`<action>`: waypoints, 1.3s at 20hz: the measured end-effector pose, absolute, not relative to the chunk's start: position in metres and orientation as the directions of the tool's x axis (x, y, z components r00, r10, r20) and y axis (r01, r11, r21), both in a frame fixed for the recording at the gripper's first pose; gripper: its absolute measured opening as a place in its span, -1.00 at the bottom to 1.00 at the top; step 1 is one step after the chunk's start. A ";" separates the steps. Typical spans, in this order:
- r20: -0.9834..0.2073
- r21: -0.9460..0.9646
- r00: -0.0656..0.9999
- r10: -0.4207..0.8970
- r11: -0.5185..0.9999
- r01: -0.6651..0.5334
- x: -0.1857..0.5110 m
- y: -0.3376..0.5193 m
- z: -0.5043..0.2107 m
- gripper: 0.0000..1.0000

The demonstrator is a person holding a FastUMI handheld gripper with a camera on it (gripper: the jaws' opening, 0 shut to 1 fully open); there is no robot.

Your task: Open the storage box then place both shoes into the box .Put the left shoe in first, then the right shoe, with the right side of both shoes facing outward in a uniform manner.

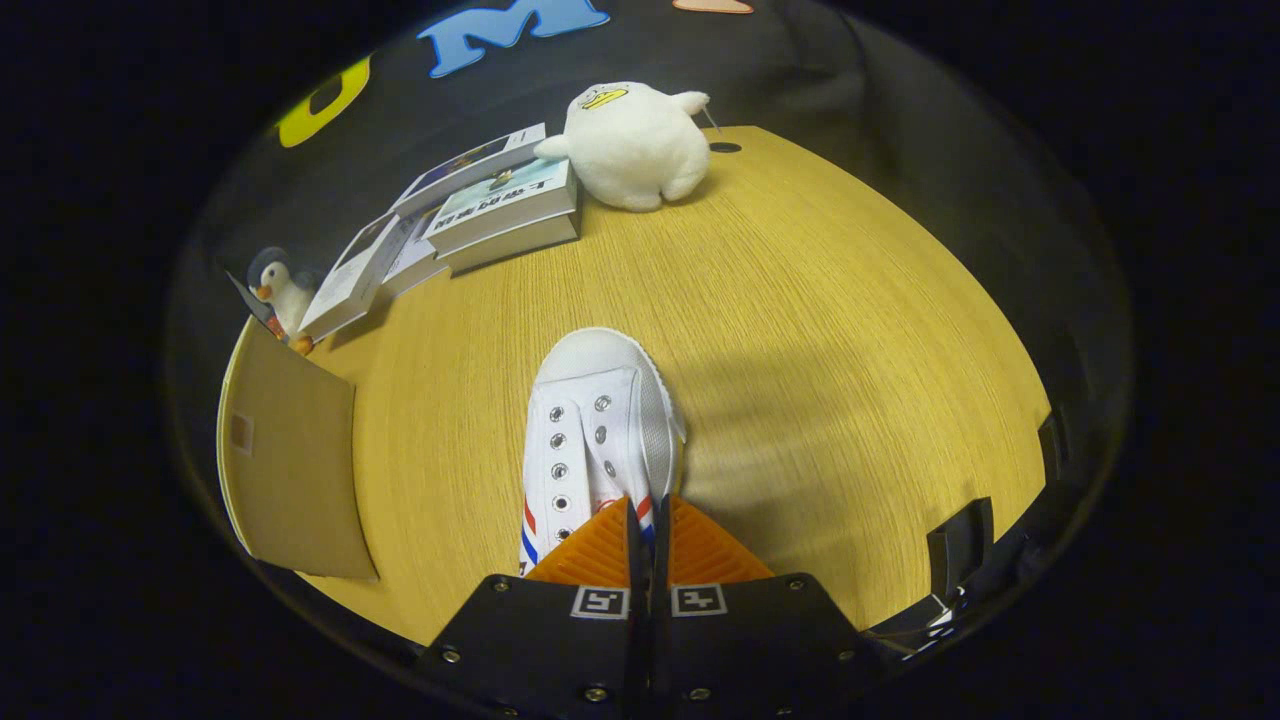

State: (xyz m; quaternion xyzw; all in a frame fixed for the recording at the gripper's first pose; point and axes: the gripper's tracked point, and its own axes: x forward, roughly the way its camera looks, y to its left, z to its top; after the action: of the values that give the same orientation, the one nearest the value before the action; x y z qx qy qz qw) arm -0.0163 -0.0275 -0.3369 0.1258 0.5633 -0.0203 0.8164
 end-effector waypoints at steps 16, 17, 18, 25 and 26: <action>-0.852 0.313 0.468 0.234 0.945 0.099 0.026 0.069 -0.225 -0.98; -0.848 0.320 0.471 0.245 0.944 0.085 0.028 0.078 -0.218 -0.98; -0.842 0.328 0.474 0.257 0.942 0.073 0.030 0.087 -0.211 -0.98; -0.809 0.370 0.484 0.335 0.929 -0.024 0.036 0.161 -0.182 -0.98; -0.807 0.371 0.481 0.342 0.928 -0.037 0.036 0.170 -0.179 -0.98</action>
State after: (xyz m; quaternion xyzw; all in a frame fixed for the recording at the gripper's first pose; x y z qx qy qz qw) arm 0.0361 0.1699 -0.1792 0.1535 0.4967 0.1119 0.8469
